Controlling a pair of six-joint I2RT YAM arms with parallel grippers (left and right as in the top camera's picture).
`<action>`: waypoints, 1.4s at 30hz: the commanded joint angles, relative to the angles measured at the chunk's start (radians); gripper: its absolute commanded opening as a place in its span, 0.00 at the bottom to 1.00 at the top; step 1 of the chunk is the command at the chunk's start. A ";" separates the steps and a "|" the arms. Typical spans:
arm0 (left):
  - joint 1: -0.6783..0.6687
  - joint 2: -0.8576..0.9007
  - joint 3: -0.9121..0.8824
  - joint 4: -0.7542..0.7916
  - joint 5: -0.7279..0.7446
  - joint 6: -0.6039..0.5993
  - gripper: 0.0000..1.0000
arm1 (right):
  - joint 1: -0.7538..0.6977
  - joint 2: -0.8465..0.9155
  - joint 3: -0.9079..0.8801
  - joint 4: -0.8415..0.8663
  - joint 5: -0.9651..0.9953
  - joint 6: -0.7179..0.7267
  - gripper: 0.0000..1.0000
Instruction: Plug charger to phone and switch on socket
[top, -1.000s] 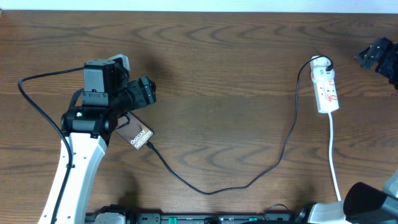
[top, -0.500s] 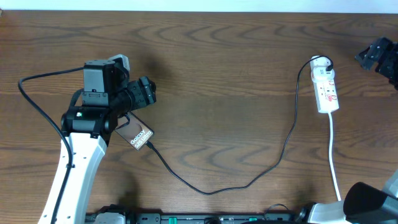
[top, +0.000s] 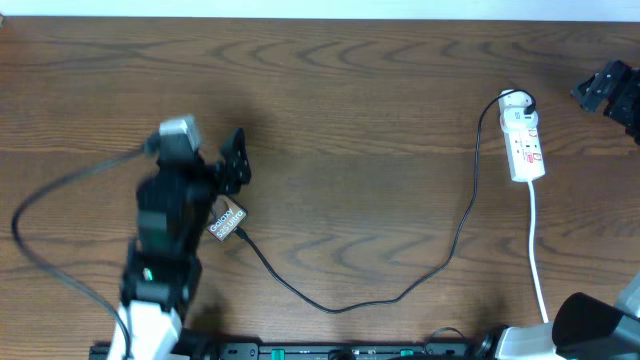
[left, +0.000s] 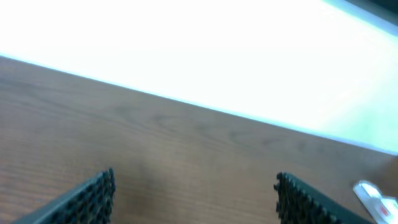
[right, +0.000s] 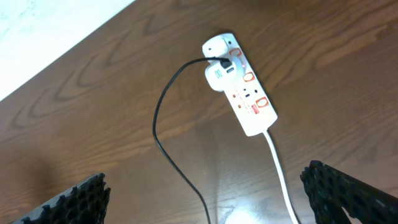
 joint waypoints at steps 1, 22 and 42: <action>-0.013 -0.161 -0.224 0.201 -0.045 0.104 0.81 | 0.006 -0.014 0.003 -0.002 0.001 0.010 0.99; 0.133 -0.813 -0.466 -0.245 -0.041 0.215 0.81 | 0.006 -0.014 0.003 -0.002 0.001 0.010 0.99; 0.158 -0.809 -0.466 -0.349 -0.045 0.230 0.81 | 0.006 -0.014 0.003 -0.002 0.001 0.010 0.99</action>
